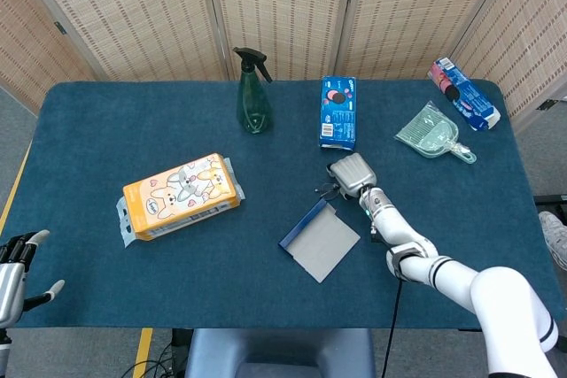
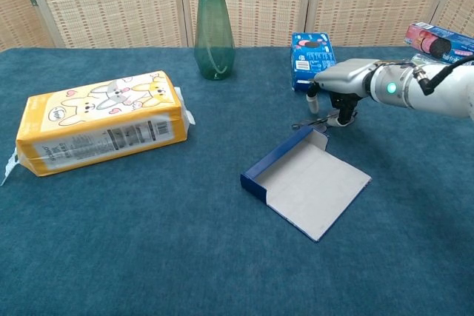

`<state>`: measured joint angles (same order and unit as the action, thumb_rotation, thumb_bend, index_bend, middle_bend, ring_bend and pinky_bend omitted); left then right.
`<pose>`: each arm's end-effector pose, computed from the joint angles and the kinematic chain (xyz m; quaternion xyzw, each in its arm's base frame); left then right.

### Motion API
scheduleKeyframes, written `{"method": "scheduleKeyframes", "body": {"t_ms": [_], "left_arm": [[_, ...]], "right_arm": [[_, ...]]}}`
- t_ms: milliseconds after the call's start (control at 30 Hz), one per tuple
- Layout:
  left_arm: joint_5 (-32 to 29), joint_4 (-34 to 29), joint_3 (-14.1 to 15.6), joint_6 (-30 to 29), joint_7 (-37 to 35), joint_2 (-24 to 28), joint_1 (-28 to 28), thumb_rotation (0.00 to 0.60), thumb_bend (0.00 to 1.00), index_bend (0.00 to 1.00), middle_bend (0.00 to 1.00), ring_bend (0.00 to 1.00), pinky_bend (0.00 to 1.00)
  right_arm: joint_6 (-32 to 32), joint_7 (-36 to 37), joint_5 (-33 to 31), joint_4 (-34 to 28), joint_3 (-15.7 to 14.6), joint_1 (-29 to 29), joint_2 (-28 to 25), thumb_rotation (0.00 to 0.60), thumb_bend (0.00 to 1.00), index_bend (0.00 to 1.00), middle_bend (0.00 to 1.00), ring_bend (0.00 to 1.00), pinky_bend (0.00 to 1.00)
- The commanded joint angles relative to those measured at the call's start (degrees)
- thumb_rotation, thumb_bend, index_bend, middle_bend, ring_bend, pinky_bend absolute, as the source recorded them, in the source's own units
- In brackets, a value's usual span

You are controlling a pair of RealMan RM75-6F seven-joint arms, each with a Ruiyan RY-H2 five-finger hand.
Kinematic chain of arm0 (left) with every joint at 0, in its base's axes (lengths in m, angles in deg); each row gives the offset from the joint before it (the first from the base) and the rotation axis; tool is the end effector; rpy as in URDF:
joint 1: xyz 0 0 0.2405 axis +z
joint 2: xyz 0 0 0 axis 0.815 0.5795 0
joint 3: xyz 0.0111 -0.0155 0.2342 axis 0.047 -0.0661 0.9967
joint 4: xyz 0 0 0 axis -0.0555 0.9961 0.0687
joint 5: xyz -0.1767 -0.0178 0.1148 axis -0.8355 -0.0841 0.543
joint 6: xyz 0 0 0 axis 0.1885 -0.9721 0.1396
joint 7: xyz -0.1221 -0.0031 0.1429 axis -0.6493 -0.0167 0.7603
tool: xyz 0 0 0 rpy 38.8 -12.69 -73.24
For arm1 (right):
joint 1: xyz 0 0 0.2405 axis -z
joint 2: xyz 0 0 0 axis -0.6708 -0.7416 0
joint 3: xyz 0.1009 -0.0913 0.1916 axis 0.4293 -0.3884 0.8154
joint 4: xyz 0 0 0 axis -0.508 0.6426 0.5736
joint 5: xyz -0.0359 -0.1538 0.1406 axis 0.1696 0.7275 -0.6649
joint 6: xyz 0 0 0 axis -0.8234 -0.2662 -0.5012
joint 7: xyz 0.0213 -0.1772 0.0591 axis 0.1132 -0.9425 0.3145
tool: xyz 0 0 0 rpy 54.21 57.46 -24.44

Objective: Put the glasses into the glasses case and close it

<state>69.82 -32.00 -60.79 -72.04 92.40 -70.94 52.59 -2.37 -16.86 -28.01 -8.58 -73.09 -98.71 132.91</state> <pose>-0.3032 0.2084 0.1523 -0.5877 -0.3470 -0.3414 0.6463 -0.1601 -0.4662 -0.0607 0.8166 -0.2903 0.1952 0.4591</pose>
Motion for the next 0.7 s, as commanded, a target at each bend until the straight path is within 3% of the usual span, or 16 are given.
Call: {"method": "scheduleKeyframes", "body": {"t_ms": [33, 700], "left_arm": [[0.02, 0.07, 0.0, 0.15, -0.08, -0.04, -0.08, 0.6, 0.19, 0.21, 0.24, 0.2, 0.28], [-0.45, -0.28, -0.03, 1.25, 0.6, -0.11, -0.5, 0.6, 0.19, 0.22, 0.24, 0.2, 0.28]], "right_arm": [[-0.11, 0.4, 0.16, 0.26, -0.14, 0.12, 0.16, 0.6, 0.38, 0.34, 1.0, 1.0, 0.97], [-1.35, 1.79, 0.04, 3.63, 0.11, 0.97, 2.36, 0.6, 0.4, 0.43, 1.0, 1.0, 0.97]]}}
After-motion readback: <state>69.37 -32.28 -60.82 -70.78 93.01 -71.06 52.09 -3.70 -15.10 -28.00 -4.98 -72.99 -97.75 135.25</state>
